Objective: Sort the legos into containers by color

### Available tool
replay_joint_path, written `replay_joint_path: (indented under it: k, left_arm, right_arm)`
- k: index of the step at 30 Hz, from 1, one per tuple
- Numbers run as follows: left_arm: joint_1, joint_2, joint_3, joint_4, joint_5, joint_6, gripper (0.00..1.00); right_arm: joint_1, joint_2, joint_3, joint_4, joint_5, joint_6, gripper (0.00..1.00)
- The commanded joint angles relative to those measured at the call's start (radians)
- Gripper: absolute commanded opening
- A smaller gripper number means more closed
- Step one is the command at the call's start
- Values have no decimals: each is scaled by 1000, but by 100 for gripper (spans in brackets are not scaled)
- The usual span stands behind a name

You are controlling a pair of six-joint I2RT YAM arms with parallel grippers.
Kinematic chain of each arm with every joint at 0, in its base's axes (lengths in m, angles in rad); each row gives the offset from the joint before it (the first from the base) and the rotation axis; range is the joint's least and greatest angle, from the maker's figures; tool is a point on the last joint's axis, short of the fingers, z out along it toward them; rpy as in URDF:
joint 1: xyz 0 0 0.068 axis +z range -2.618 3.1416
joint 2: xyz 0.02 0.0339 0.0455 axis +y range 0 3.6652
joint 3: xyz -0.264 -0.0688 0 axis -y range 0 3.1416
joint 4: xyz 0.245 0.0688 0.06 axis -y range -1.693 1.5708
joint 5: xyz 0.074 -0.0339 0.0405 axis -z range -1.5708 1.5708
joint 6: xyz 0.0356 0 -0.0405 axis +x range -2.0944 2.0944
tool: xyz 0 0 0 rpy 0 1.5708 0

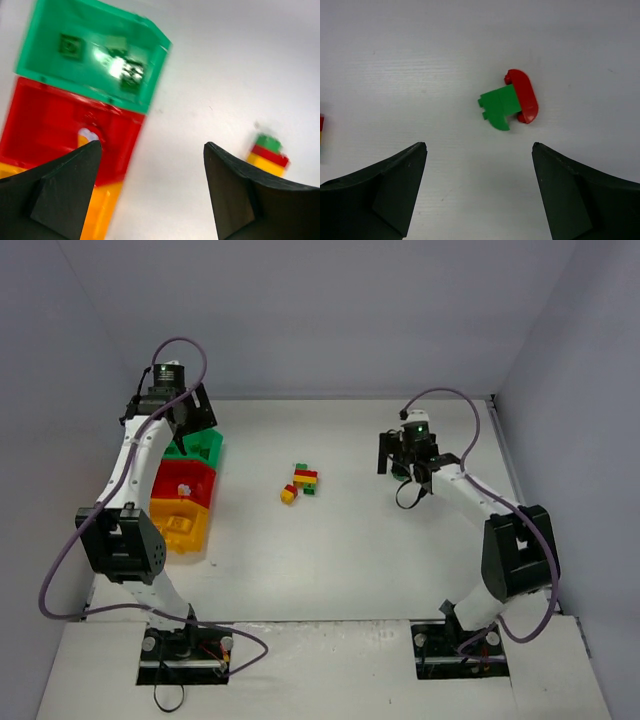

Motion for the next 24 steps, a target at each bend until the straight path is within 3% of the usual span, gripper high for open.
replay_joint_path:
  k: [1,11,24]
  left_arm:
    - [-80,-121,-68,28,43,-18,76]
    - [-208,-337,-306,30,144,-39,76]
    - [-321,-412,-441,27,124,-73,76]
  right_arm:
    - [-69,21,79,23,-70,-76,82]
    - [-183,179,221,-9,-43,48,82]
    - [-183,348,261,19,-119,136,75]
